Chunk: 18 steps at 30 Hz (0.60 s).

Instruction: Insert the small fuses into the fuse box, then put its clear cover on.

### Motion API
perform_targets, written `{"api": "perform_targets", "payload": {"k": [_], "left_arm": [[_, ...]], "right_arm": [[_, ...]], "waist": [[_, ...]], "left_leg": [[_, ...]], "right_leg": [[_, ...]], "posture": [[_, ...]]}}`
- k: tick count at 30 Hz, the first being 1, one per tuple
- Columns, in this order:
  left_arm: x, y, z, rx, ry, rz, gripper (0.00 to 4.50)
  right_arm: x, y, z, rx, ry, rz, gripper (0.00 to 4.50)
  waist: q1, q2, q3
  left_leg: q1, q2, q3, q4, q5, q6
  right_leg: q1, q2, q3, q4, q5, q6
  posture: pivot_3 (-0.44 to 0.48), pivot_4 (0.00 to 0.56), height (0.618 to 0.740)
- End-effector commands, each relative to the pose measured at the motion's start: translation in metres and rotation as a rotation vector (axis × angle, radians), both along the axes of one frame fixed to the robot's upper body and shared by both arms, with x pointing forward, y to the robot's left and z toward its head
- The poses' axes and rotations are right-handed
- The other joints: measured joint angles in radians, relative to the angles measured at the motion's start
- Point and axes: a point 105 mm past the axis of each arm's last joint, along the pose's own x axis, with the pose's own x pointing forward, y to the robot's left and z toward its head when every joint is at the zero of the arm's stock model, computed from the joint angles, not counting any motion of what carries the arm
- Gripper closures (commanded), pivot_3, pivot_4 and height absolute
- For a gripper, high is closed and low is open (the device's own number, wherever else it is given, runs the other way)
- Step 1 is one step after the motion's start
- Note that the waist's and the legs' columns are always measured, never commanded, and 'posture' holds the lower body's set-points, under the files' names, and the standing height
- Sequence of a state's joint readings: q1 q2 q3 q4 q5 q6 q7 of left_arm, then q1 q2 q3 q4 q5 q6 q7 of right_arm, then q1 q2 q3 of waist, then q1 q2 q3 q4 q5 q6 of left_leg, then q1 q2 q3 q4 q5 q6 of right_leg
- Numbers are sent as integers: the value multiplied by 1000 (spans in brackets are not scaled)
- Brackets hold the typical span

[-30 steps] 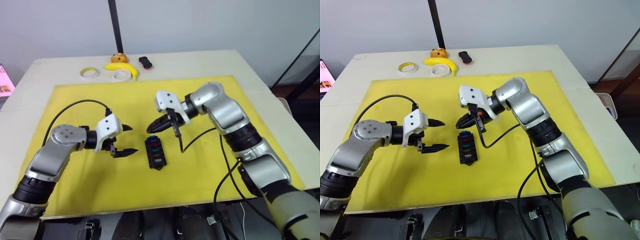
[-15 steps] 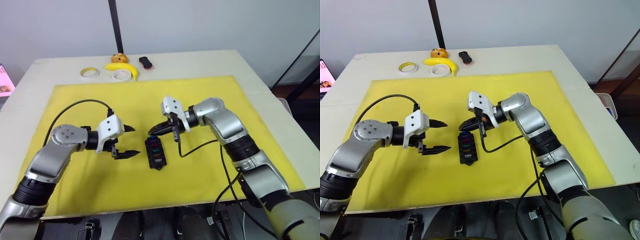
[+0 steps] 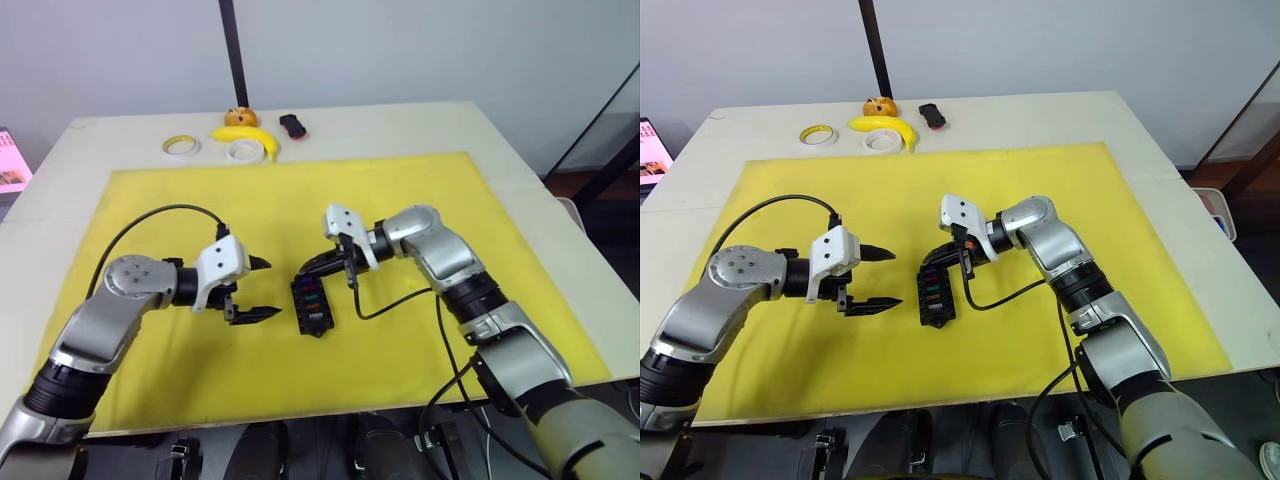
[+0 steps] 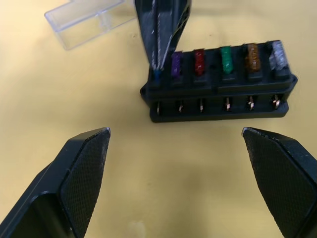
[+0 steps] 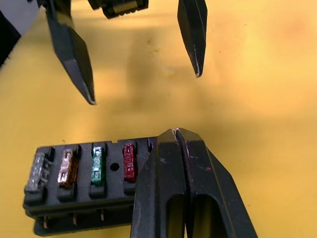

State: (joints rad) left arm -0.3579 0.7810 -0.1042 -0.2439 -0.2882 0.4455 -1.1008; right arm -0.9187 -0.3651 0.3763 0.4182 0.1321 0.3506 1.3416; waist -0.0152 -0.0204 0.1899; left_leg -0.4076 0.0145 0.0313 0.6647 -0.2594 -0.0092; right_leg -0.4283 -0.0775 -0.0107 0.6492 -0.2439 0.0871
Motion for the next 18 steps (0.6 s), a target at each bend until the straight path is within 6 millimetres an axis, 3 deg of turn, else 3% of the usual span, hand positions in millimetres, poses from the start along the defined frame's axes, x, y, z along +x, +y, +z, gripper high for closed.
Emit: {"api": "perform_targets", "payload": {"k": [1, 5, 14, 18], "left_arm": [[-3, -3, 7, -7, -31, -9, 0], [-3, -3, 7, -9, -32, -7, 0], [-2, -5, 7, -11, -37, -8, 0], [-2, -6, 6, -13, -35, -9, 0]], "right_arm": [[2, -6, -18, -90, 30, -20, 4465], [3, -6, -16, -104, 31, -24, 4465], [-2, 4, 13, -66, 134, -14, 4465], [-2, 4, 12, -97, 131, -17, 4465]], "waist": [[0, 0, 0], [1, 0, 0], [1, 0, 0], [1, 0, 0]], "left_leg": [[0, 0, 0, 0, 0, 0], [0, 0, 0, 0, 0, 0], [0, 0, 0, 0, 0, 0], [0, 0, 0, 0, 0, 0]], "right_leg": [[0, 0, 0, 0, 0, 0], [0, 0, 0, 0, 0, 0], [0, 0, 0, 0, 0, 0], [0, 0, 0, 0, 0, 0]], "posture": [[0, 150, 740], [0, 150, 740], [0, 150, 740], [0, 150, 740]]}}
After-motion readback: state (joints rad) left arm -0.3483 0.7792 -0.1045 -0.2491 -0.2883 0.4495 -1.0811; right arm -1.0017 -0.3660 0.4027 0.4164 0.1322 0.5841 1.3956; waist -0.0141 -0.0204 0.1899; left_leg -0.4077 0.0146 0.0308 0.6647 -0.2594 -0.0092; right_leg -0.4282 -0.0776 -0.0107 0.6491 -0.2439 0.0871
